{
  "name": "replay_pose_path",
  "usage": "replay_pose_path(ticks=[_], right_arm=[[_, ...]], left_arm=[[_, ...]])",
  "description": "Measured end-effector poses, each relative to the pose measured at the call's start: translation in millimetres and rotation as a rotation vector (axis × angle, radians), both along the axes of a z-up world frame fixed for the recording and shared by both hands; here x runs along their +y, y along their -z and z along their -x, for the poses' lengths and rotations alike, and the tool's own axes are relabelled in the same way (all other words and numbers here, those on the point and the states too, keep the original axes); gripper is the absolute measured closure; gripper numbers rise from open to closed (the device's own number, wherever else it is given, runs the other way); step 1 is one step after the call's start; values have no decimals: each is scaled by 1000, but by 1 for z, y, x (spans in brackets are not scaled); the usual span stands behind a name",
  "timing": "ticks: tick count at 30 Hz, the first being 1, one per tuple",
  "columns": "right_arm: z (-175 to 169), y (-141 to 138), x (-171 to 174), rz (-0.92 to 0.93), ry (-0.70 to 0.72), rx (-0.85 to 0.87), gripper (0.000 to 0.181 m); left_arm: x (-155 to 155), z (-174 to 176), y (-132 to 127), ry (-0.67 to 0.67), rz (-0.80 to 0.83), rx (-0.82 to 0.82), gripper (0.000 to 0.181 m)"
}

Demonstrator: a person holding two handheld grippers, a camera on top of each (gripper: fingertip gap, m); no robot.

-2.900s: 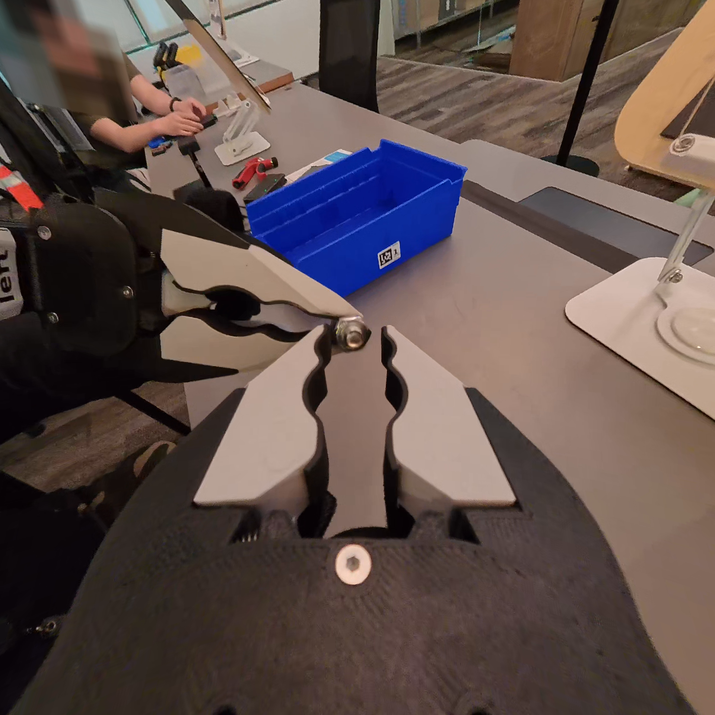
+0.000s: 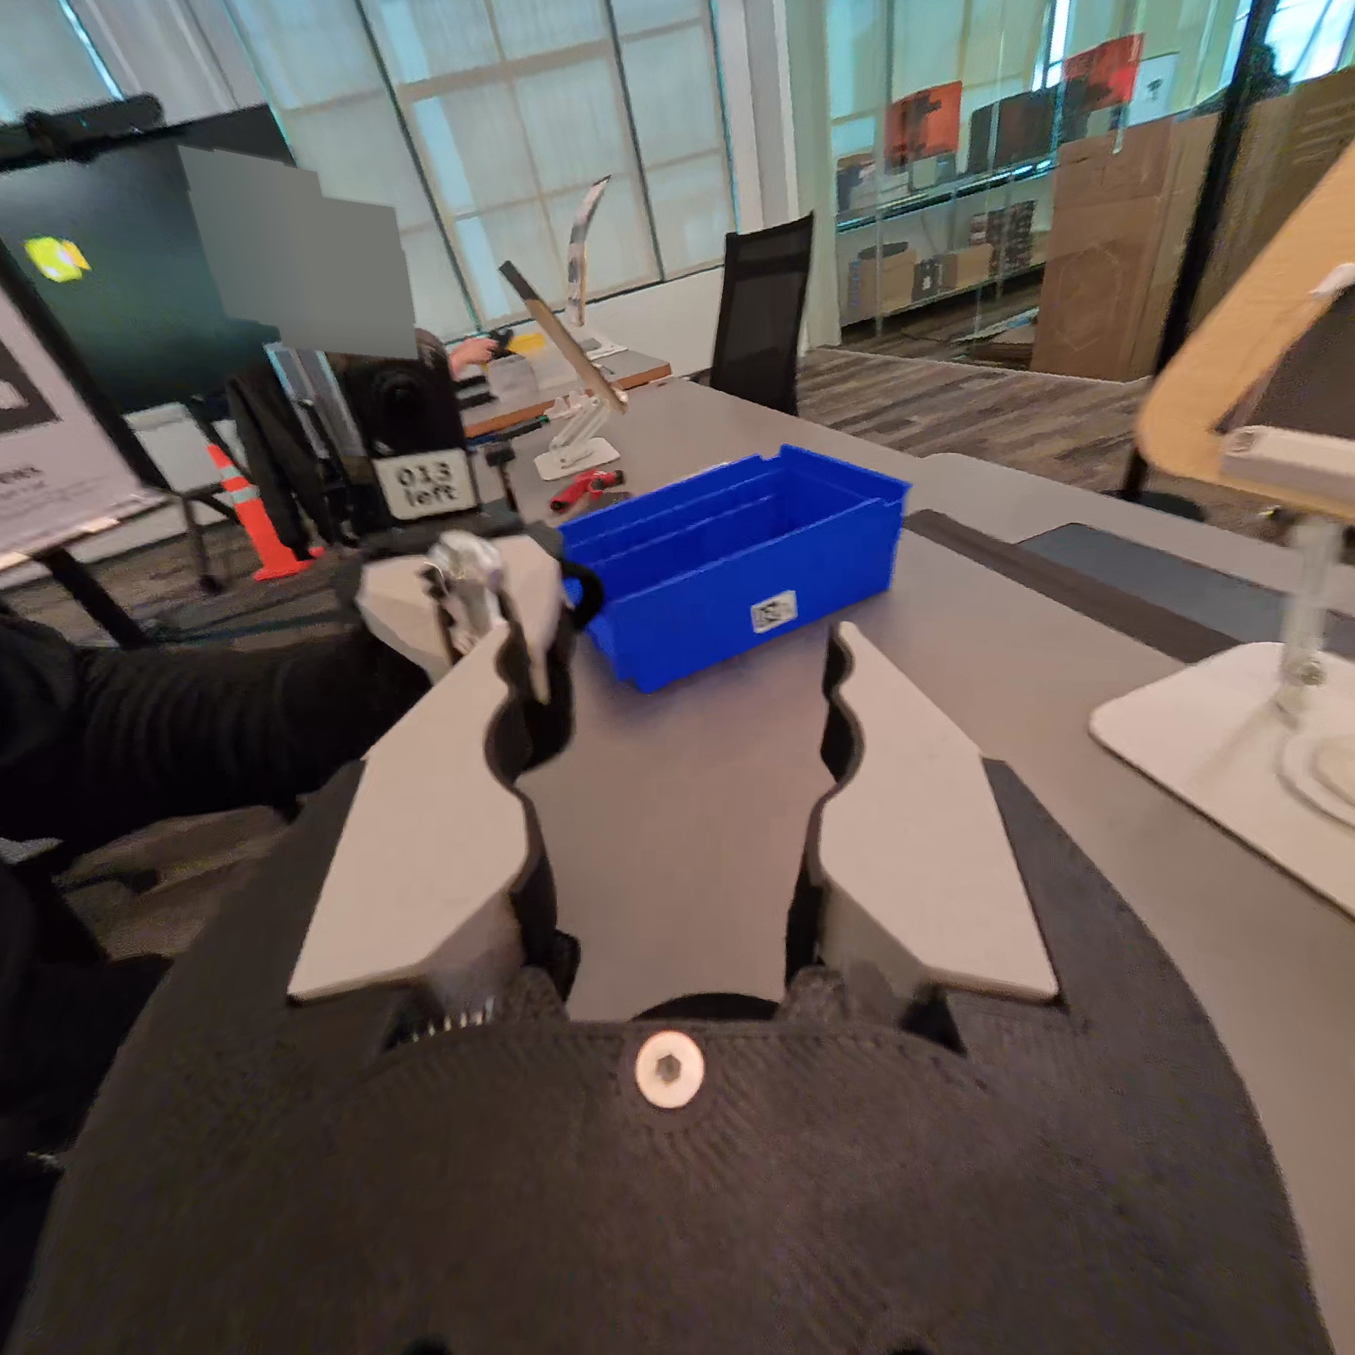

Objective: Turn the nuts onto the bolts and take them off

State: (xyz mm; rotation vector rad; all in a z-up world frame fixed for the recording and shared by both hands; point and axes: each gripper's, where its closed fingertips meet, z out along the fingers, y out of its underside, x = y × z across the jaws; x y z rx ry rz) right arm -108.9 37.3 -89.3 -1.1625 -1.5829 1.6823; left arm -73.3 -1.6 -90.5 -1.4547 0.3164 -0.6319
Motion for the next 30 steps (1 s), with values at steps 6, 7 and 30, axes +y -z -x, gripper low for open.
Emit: replay_pose_path(ticks=[6, 7, 30], right_arm=[[-4, -3, 23, 66, 21, 1, 88], [-4, -7, 13, 50, -1, 15, 86], [-3, -25, -4, 107, -40, 62, 89]], left_arm=[[-4, 9, -8, -13, -20, -21, 166], [-3, 8, -6, -9, -17, -26, 166], [-6, -1, -13, 0, -74, -40, 166]])
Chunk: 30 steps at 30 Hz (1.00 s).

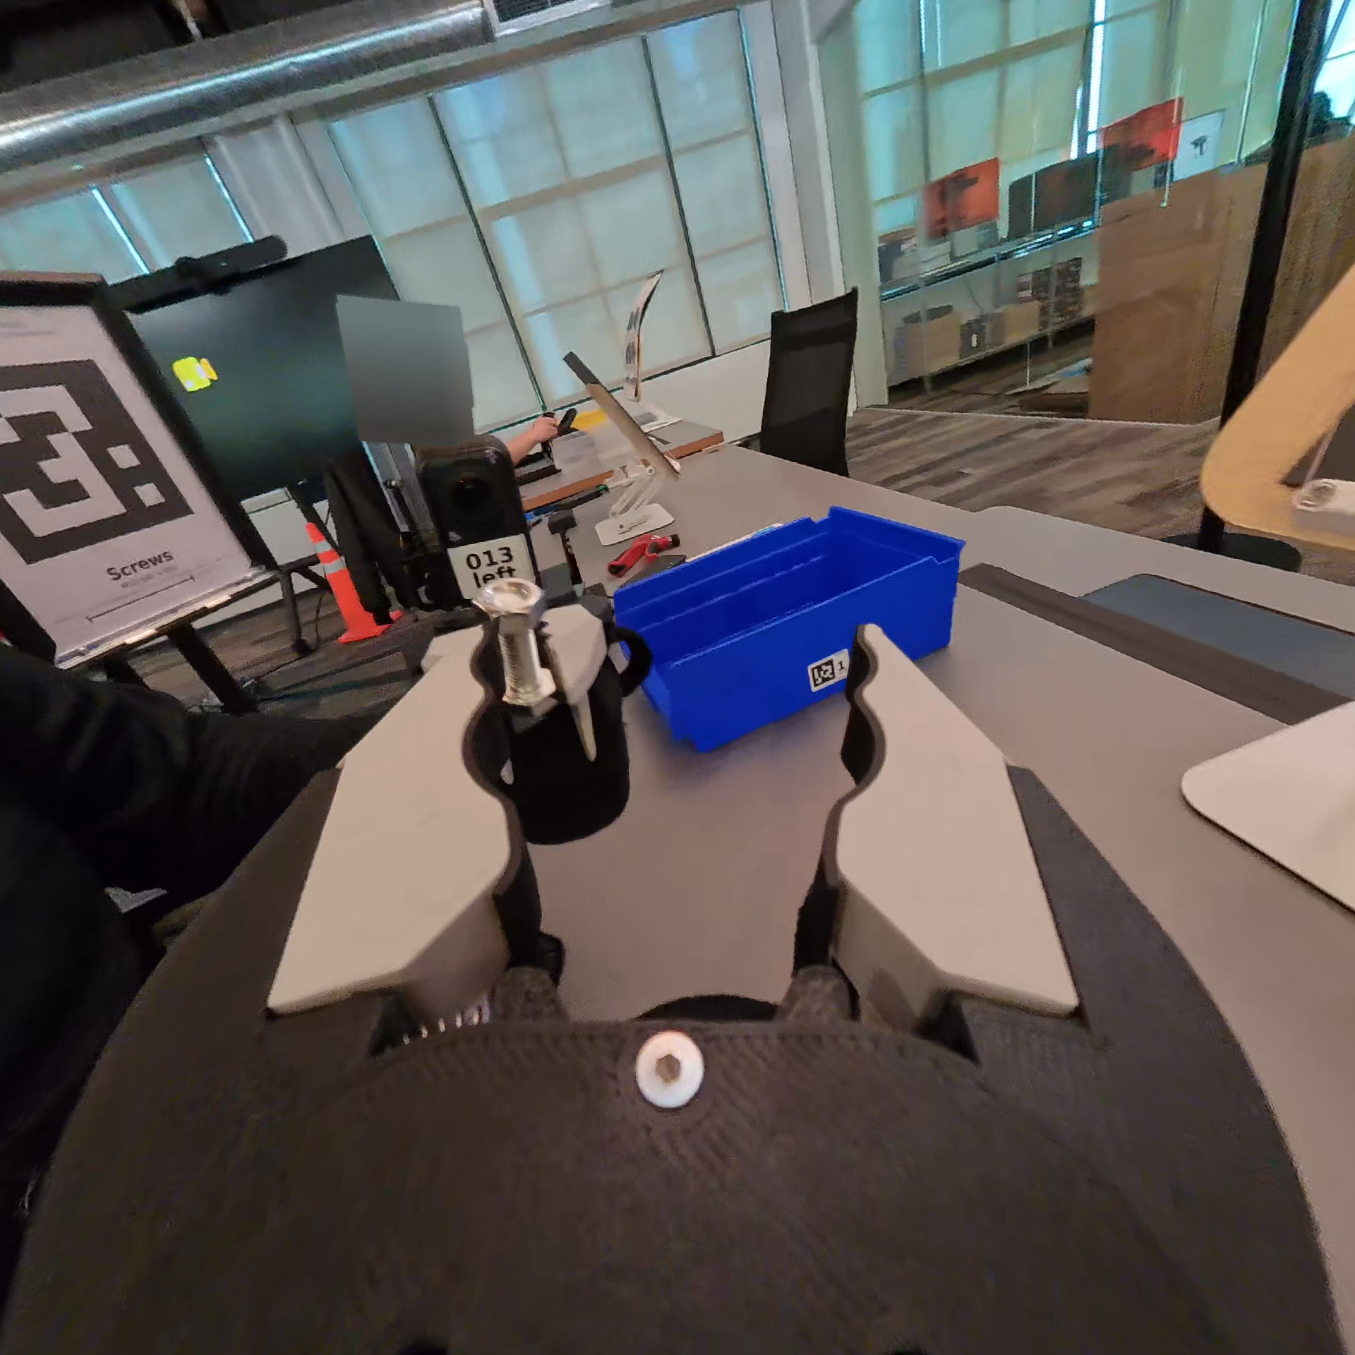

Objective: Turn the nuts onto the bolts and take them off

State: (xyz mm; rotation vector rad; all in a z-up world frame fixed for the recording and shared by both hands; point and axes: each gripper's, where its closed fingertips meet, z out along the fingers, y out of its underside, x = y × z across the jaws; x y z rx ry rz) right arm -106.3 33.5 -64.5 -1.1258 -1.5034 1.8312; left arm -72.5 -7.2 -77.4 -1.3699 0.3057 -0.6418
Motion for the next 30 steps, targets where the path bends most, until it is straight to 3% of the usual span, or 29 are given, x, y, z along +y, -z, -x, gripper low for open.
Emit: replay_pose_path(ticks=[8, 12, 13, 16, 23, 28, 30], right_arm=[[2, -6, -18, -6, -31, 14, 90], [0, -1, -6, 12, -10, 1, 87], [1, 1, 4, 18, 19, -7, 101], [-2, -1, 20, 56, 47, 10, 100], [-8, -8, -14, -4, -61, 42, 98], [-4, -4, -10, 14, -53, 25, 93], [-4, 0, -1, 20, -26, 13, 105]], left_arm=[[1, -5, 3, 10, 9, 17, 166], [0, -2, 1, 4, 8, 16, 166], [-1, -1, -1, 3, -2, 13, 166], [-3, -1, -2, 2, -7, 25, 166], [0, -2, 3, 5, 10, 26, 166], [0, -5, 3, 9, 9, 36, 166], [-2, -4, -1, 18, -9, 17, 166]])
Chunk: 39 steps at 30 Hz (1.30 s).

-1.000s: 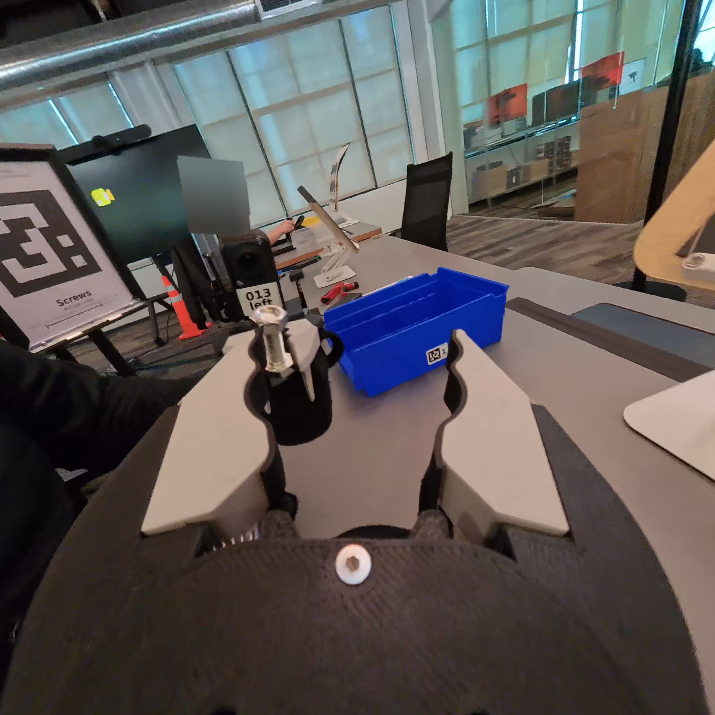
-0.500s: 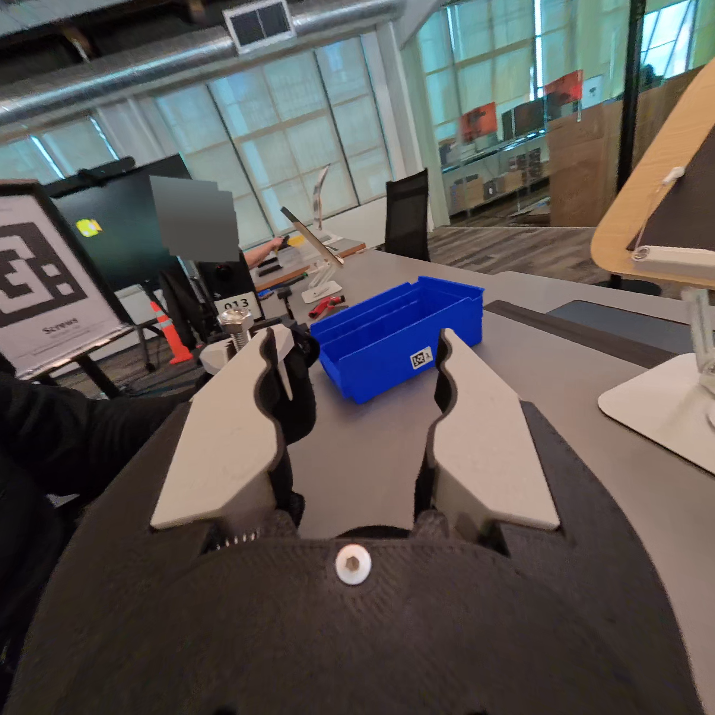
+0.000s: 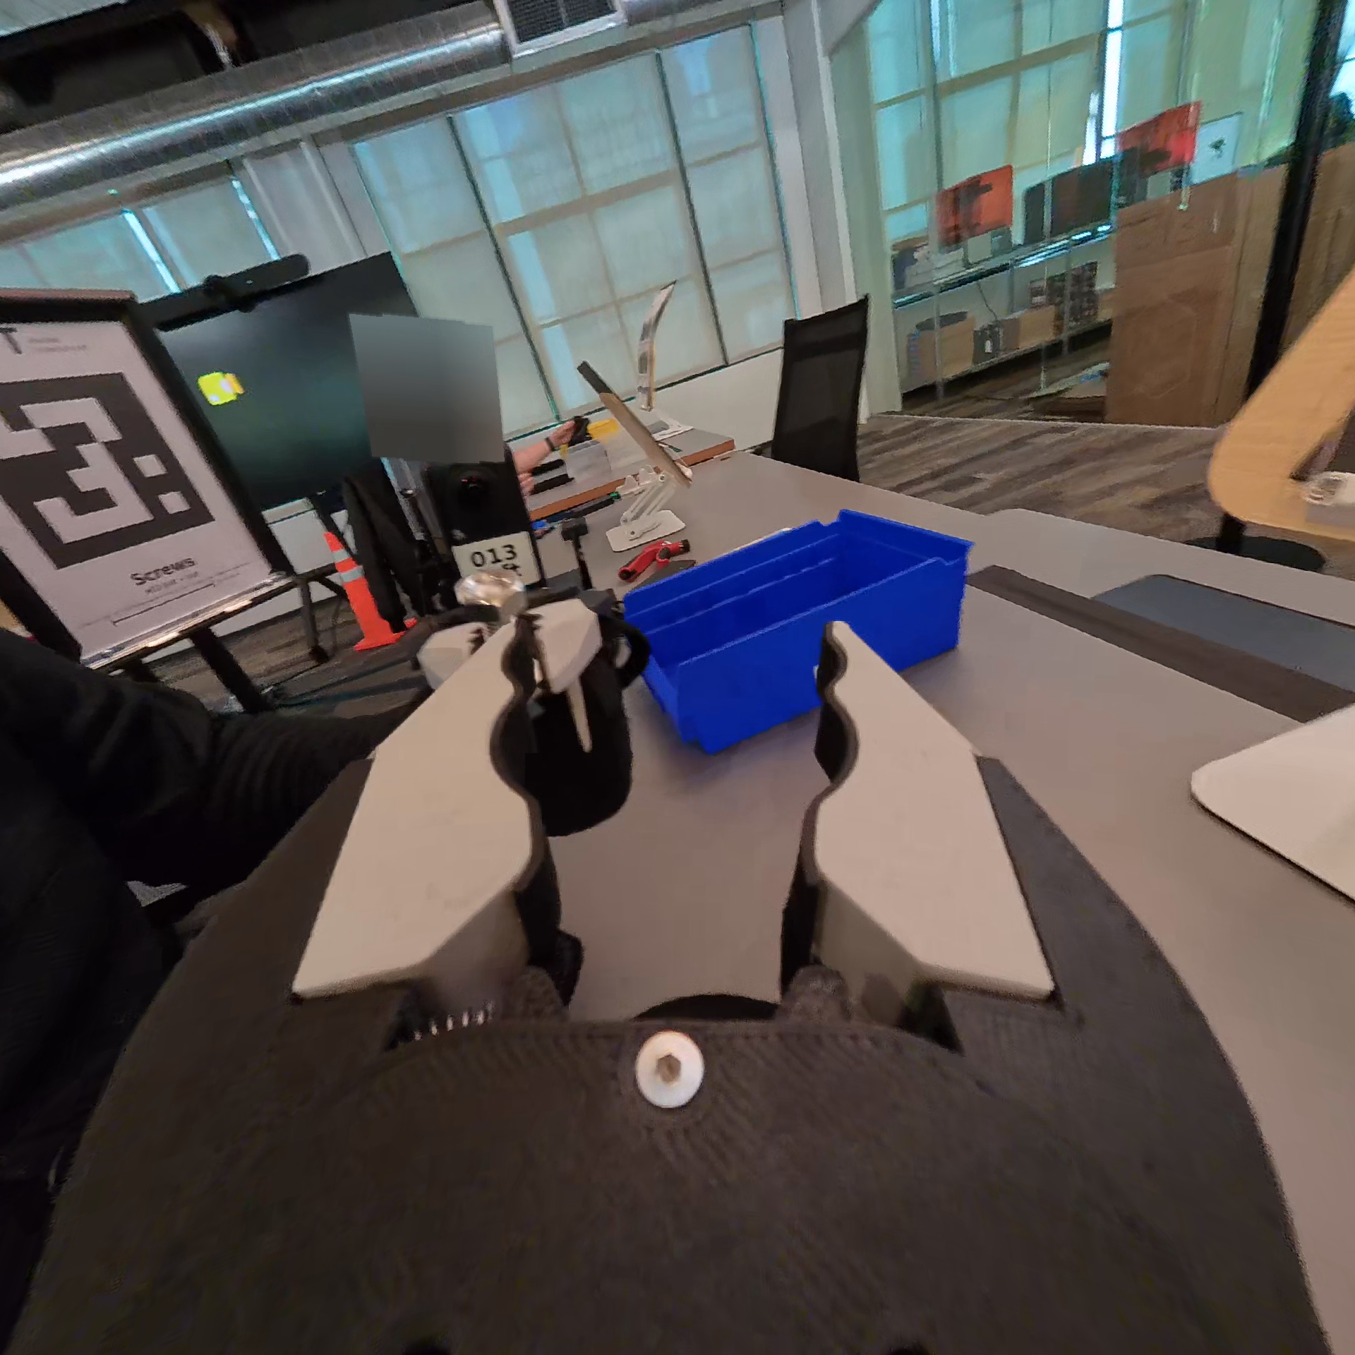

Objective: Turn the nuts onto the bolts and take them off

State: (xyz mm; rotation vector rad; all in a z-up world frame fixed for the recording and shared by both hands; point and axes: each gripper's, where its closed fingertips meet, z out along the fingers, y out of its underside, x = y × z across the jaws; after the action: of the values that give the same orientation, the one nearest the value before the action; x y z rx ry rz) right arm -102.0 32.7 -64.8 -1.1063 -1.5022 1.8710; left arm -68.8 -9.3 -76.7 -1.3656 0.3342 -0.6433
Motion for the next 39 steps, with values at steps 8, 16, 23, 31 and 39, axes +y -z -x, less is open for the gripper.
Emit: replay_pose_path(ticks=[8, 16, 23, 31, 39], right_arm=[[-10, -10, -17, -56, -63, 50, 121], [-13, 6, -23, -220, -55, -100, 140], [-11, 28, -22, -294, -41, -240, 155], [-19, 33, -29, -501, -104, -210, 165], [-30, 54, -24, -1540, -197, 29, 165]], left_arm=[[2, 1, 2, -13, 7, 17, 166], [13, 17, 28, -223, 77, 391, 166], [18, 21, 37, -344, 87, 665, 166], [14, 14, 41, -263, 133, 664, 166], [8, -1, 57, -59, 251, 522, 166]])
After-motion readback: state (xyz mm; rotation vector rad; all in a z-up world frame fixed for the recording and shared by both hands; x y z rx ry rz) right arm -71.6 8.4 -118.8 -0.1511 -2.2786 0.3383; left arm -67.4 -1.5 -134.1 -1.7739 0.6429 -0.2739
